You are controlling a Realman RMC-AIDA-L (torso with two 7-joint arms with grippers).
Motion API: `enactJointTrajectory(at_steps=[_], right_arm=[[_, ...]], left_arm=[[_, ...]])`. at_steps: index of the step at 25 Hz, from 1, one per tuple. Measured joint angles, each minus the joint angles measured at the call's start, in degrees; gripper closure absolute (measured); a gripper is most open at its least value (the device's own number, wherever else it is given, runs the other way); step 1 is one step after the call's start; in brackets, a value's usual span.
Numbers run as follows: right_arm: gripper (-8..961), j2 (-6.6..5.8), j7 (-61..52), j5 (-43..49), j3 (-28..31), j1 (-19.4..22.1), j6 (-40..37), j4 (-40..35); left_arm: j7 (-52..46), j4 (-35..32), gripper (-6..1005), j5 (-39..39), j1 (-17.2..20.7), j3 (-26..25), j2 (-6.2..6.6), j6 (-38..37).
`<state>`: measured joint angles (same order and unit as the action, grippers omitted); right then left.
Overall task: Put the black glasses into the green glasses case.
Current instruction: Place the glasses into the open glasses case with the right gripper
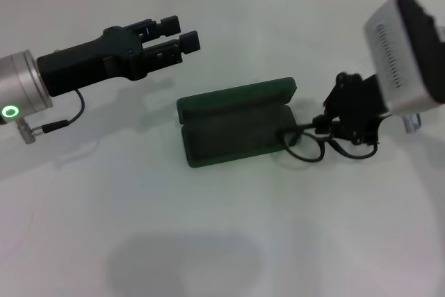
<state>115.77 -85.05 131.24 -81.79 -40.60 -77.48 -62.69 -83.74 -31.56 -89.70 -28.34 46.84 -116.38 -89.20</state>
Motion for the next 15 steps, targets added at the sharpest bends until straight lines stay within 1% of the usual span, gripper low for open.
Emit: enactJointTrajectory(at_steps=[1, 4, 6, 8, 12, 13, 14, 15], right_arm=[[877, -0.01, 0.8, -1.3, 1.1, 1.5, -0.1, -1.6], [878, -0.02, 2.1, -3.9, 2.1, 4.3, -0.1, -4.8], [879, 0.06, 2.8, -5.4, 2.1, 6.1, 0.2, -7.0], [879, 0.28, 2.9, -6.5, 1.5, 7.1, 1.4, -8.3], [878, 0.41, 2.4, -9.2, -2.6, 6.8, 6.8, -8.2], [878, 0.41, 2.4, -9.2, -2.6, 6.8, 6.8, -8.2], [878, 0.42, 1.4, -9.1, -7.6, 4.8, 12.4, -6.7], [878, 0.41, 1.2, -9.0, -8.3, 4.4, 13.1, -6.5]], left_arm=[[0.0, 0.0, 291, 0.3, 0.1, 0.0, 0.0, 0.0], [0.1, 0.0, 291, 1.5, 0.4, -0.1, 0.01, 0.0], [0.5, 0.0, 291, 2.9, 1.0, -0.2, 0.02, 0.0], [1.5, 0.0, 291, 4.6, 1.8, -0.2, 0.02, -0.1], [3.9, 0.0, 291, 7.5, 3.4, -0.2, 0.14, -0.2], [4.1, 0.0, 291, 7.6, 3.5, -0.2, 0.22, -0.2], [4.3, 0.0, 291, 7.8, 3.7, -0.2, 0.37, -0.2], [4.4, 0.0, 290, 7.9, 3.7, -0.2, 0.55, -0.3]])
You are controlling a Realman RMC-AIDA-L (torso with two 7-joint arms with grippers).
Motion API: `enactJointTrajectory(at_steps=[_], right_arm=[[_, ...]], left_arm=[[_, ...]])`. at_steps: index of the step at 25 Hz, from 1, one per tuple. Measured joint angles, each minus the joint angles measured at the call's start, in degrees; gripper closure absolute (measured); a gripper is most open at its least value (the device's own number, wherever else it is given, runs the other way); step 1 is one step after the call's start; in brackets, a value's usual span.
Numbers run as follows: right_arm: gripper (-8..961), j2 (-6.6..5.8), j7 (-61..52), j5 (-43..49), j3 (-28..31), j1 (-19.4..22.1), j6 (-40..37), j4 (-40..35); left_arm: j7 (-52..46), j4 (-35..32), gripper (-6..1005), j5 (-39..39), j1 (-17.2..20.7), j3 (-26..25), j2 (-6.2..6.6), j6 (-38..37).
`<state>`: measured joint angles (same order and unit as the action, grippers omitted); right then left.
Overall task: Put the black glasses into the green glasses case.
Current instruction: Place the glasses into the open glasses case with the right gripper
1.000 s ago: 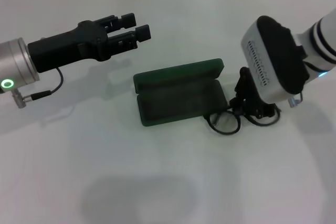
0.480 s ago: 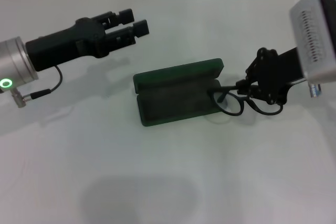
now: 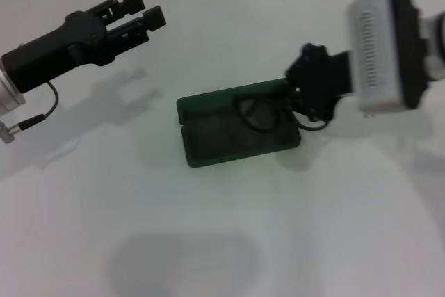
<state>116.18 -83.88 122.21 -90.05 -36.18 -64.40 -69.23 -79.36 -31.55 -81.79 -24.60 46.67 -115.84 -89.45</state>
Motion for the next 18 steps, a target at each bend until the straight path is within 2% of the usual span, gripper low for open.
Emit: enactJointTrajectory(at_steps=[5, 9, 14, 18], right_arm=[[877, 0.01, -2.4, 0.7, -8.0, -5.3, 6.6, 3.2], [878, 0.0, -3.2, 0.7, -11.0, -8.3, 7.9, 5.4], [878, 0.0, -3.7, 0.8, -13.8, -9.6, 9.5, 7.5], [879, 0.01, -4.0, 0.7, -16.6, -9.1, 14.8, 8.1]], left_arm=[[0.1, 0.0, 290, 0.1, -0.1, 0.0, 0.41, 0.0], [0.0, 0.0, 290, -0.2, -0.7, 0.0, 0.46, 0.0], [0.0, -0.1, 290, -0.3, -0.9, 0.0, 0.49, 0.0], [-0.3, -0.3, 291, -0.3, -0.9, 0.0, 0.74, 0.0]])
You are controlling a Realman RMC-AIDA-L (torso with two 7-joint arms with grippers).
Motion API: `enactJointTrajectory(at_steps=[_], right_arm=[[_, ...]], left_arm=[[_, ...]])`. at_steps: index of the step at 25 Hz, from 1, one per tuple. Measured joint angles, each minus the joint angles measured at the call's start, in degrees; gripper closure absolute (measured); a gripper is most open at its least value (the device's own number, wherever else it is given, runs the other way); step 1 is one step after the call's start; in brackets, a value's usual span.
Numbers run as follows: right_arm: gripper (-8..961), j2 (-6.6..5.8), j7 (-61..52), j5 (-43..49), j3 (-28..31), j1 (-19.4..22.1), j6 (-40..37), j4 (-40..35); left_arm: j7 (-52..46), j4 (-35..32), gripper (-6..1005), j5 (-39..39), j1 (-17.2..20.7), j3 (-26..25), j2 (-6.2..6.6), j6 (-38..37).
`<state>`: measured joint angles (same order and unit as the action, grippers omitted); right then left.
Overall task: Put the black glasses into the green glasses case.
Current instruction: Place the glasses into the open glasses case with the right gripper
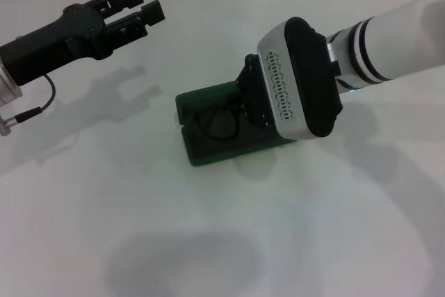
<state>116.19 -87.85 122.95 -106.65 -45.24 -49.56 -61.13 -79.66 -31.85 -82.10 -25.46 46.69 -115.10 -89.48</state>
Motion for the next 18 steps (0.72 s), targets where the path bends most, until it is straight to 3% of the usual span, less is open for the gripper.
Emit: enactJointTrajectory(at_steps=[11, 18], right_arm=[[817, 0.0, -3.8, 0.3, -2.2, 0.2, 0.3, -0.6], [779, -0.41, -3.2, 0.5, -0.3, 5.7, -3.6, -8.3]], left_arm=[[-0.7, -0.6, 290, 0.0, 0.0, 0.3, 0.42, 0.0], [-0.8, -0.7, 291, 0.0, 0.3, 0.3, 0.49, 0.0]])
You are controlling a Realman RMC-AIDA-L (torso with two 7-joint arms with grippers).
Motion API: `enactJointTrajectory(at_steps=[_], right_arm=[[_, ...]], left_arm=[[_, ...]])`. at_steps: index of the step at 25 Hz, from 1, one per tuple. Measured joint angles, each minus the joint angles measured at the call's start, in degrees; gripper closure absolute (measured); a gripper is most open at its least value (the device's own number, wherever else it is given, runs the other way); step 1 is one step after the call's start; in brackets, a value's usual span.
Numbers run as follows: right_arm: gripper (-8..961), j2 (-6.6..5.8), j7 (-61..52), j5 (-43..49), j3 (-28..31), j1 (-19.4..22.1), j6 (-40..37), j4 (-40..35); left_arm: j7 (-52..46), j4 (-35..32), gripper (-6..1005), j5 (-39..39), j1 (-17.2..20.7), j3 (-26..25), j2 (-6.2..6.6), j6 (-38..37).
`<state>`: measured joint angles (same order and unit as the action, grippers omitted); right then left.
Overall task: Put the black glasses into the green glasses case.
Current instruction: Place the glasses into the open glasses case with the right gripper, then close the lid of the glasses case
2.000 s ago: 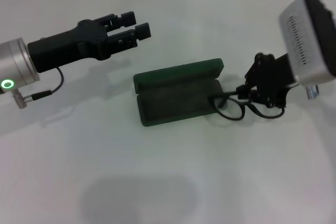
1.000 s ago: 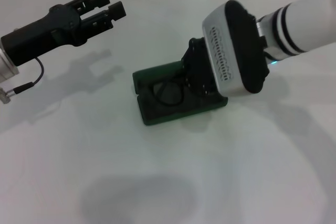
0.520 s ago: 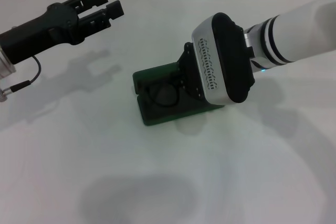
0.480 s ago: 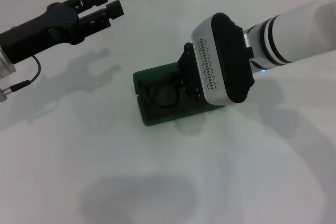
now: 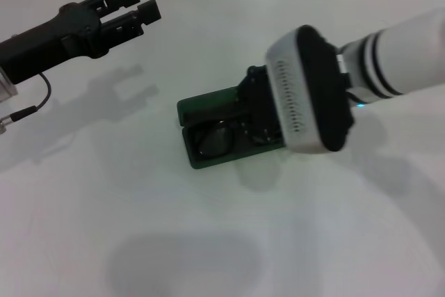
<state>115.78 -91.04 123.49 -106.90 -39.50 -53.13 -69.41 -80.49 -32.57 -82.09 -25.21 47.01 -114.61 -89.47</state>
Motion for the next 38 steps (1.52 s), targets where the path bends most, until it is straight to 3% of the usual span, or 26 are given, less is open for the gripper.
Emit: enactJointTrajectory(at_steps=[6, 9, 12, 16, 20, 24, 30, 38], right_arm=[[745, 0.1, 4.9, -5.2, 8.8, 11.5, -5.9, -10.0], [743, -0.02, 10.1, -18.3, 16.0, 17.8, -8.9, -10.0], [741, 0.09, 13.8, -32.1, 21.5, 20.8, -8.3, -4.5], [738, -0.1, 16.0, -45.0, 28.0, 20.8, -7.9, 6.5], [735, 0.04, 20.1, -49.9, 33.1, 20.7, -9.4, 15.4], [571, 0.19, 27.2, -56.5, 33.9, 21.4, -9.1, 22.0], [445, 0.04, 35.2, -64.8, 34.1, 22.3, -9.5, 27.3], [450, 0.03, 38.0, -65.2, 34.6, 22.7, -9.7, 29.2]], left_arm=[[-1.5, 0.0, 290, -0.6, 0.2, 0.0, 0.22, 0.2], [-4.1, 0.0, 290, -4.6, -1.5, 0.2, 0.33, 0.9], [-8.6, 0.0, 290, -10.3, -4.0, 0.2, 0.05, 3.6], [-14.4, 0.5, 290, -18.9, -8.9, 0.2, -0.92, 11.1], [-17.3, 1.6, 290, -26.9, -15.0, 0.2, -3.15, 16.6], [-19.2, 1.8, 291, -30.3, -17.7, 0.3, -4.76, 19.8], [-23.9, 2.6, 291, -32.8, -18.8, 3.8, -4.93, 23.5], [-25.8, 2.6, 291, -32.6, -18.6, 7.6, -5.0, 25.8]])
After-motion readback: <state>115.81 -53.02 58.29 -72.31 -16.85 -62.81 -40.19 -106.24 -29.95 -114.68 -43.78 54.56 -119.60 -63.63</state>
